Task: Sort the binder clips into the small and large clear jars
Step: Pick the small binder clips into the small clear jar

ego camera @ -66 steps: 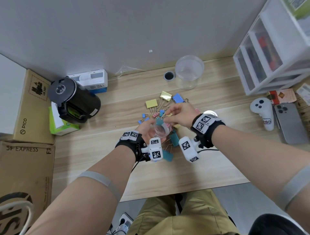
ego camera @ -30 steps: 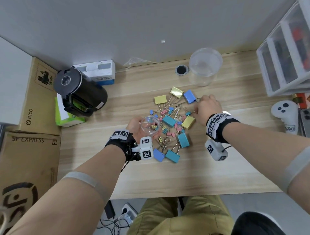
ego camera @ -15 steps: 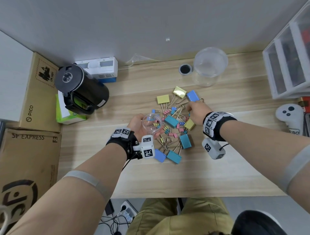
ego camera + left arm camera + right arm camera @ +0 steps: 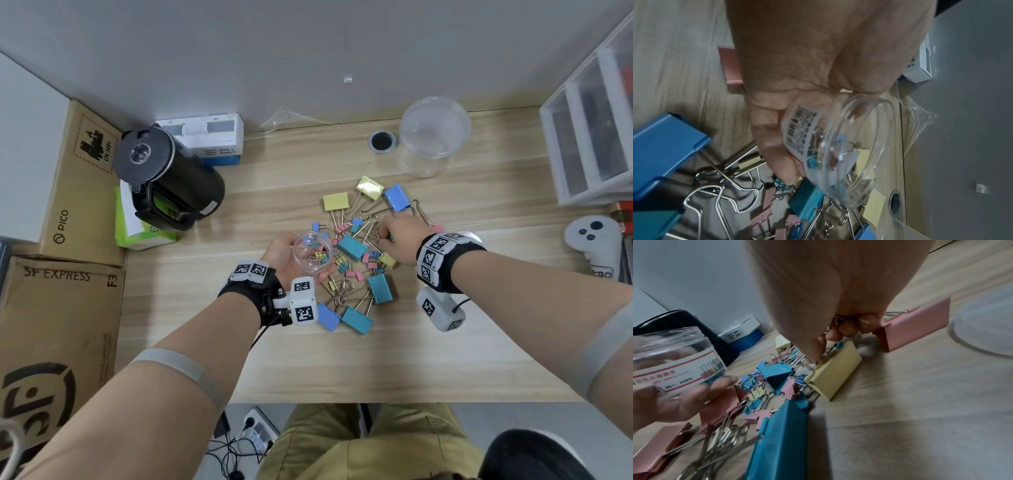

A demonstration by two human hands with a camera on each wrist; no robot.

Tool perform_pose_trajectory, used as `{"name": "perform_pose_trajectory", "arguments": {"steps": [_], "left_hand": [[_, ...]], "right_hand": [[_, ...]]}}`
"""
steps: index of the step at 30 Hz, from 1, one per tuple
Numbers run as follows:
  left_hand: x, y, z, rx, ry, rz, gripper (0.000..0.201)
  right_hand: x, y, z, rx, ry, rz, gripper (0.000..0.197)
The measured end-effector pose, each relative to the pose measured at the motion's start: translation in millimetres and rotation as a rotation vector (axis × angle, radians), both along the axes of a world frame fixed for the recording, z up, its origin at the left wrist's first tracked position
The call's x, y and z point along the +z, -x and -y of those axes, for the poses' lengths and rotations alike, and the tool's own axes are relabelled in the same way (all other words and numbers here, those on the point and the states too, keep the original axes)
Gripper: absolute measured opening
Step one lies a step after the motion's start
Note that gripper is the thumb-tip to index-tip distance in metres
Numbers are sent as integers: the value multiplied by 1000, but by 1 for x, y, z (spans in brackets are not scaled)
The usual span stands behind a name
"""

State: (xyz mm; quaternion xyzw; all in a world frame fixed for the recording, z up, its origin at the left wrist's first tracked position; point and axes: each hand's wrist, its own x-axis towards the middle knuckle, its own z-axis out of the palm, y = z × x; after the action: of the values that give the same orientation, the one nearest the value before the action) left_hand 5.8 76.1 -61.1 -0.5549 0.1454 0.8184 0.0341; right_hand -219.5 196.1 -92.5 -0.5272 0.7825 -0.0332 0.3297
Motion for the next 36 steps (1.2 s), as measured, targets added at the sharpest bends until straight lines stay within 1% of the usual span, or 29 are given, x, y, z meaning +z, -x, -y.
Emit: {"name": "perform_pose_trajectory", "arguments": {"steps": [3, 7, 10, 11, 13, 15, 20, 22, 25, 29, 33, 36], "left_hand": [[0, 1, 0, -12, 10, -1, 55], [3, 3, 0, -20, 7, -16, 52], [3, 4, 0, -20, 8, -24, 54], [3, 5, 0, -22, 8, -22, 54], [3, 4, 1, -23, 7, -22, 53], [3, 4, 1, -25, 5, -19, 53], [3, 4, 3, -24, 15, 7, 56], [2, 4, 3, -29, 16, 4, 56], [2, 3, 2, -36, 8, -7, 57], [1, 2, 1, -24, 3, -15, 56], [2, 2, 0, -8, 2, -24, 54], [4, 2, 2, -11, 4, -22, 53]], "right_hand": [[3, 2, 0, -53, 44, -4, 14], [0, 18, 2, -174, 16, -152, 21], [-5, 25, 2, -165, -54, -184, 11], [-7, 25, 2, -144, -74, -187, 11], [-10, 25, 2, -111, -90, -192, 16], [-9, 23, 3, -118, -79, -187, 21], [-9, 15, 5, -101, -64, -221, 46], [-10, 11, 6, -82, -78, -240, 49], [-10, 9, 7, -80, -74, -230, 46], [-11, 9, 8, -100, -66, -212, 38], [-13, 7, 11, -103, -92, -207, 43], [-15, 4, 14, -83, -119, -243, 33]]}}
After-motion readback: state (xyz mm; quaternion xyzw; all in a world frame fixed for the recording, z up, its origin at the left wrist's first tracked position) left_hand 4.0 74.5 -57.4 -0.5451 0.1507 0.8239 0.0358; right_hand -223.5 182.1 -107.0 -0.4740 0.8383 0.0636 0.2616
